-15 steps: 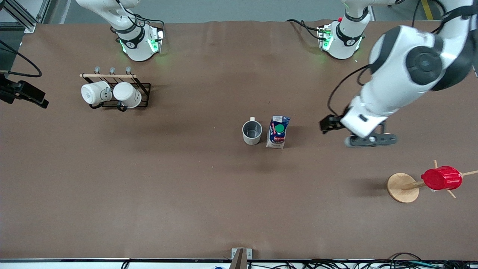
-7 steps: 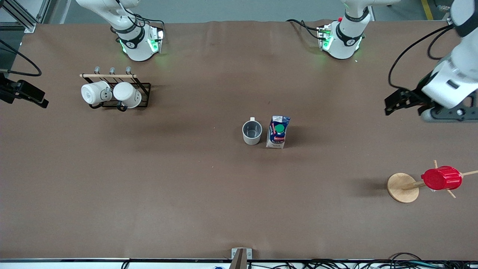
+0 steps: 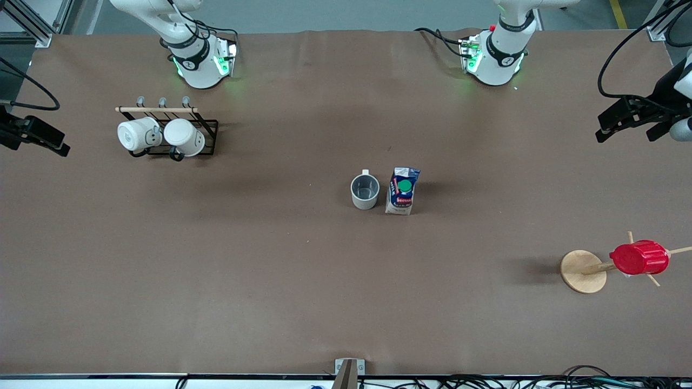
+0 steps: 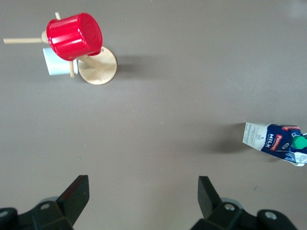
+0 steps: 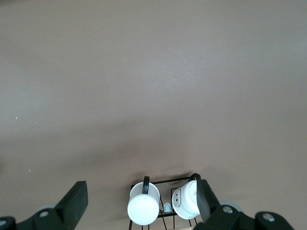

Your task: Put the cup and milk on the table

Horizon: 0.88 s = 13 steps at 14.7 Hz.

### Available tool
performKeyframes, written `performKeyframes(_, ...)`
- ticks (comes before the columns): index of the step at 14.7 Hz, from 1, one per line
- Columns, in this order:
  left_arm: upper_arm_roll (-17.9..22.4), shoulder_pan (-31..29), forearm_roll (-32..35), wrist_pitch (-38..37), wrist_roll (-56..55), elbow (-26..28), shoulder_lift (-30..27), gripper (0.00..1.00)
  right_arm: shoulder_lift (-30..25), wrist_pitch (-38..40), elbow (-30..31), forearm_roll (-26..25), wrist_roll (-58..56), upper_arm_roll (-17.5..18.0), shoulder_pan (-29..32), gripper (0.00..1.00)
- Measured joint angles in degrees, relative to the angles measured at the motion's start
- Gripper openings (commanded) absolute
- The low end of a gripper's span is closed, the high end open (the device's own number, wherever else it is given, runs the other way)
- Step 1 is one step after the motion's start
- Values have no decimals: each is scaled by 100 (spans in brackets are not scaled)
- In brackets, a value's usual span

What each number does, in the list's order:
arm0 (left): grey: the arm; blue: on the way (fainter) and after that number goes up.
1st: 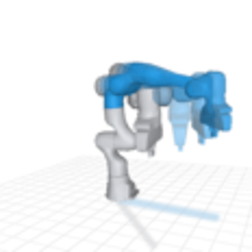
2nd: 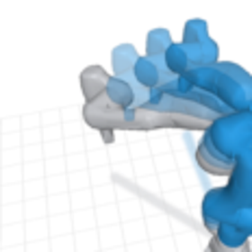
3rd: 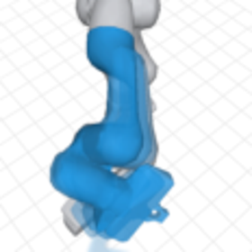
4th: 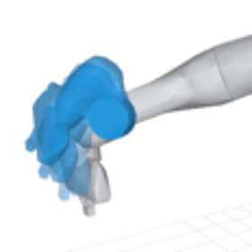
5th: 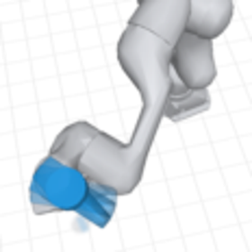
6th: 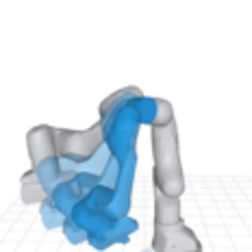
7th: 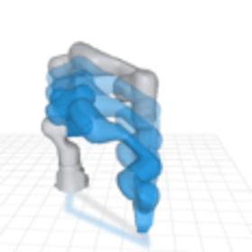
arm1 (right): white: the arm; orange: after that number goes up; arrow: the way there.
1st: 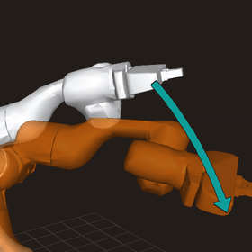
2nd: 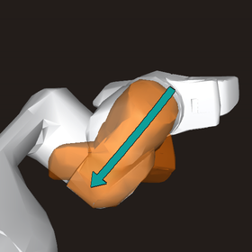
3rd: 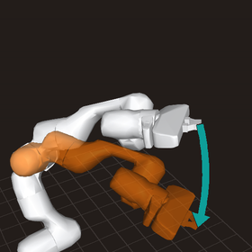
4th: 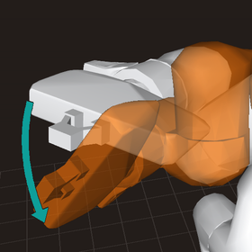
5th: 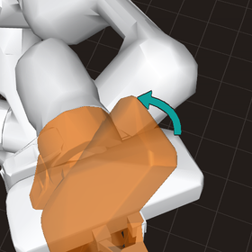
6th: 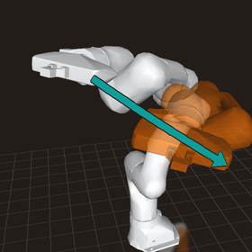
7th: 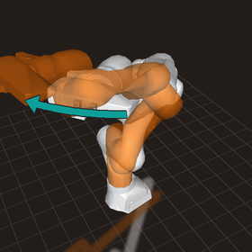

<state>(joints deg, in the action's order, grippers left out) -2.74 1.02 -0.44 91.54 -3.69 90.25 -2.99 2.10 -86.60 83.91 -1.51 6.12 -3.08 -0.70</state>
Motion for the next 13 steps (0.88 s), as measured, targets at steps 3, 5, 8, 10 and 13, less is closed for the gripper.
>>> performKeyframes(3,-11,60,0,-80,-9,17,90,99,-1,4,0,0,0,-22,5,100)
performKeyframes(5,-11,76,0,-86,-13,51,152,99,-1,4,0,0,0,-23,6,100)
performKeyframes(8,-10,122,-1,-84,-25,71,183,99,-2,4,0,0,1,-23,6,100)
performKeyframes(10,-6,137,-1,-76,-41,83,183,99,-2,4,0,0,1,-19,6,100)
performKeyframes(13,15,135,-1,-44,-41,92,183,99,-2,4,0,1,2,-17,6,100)
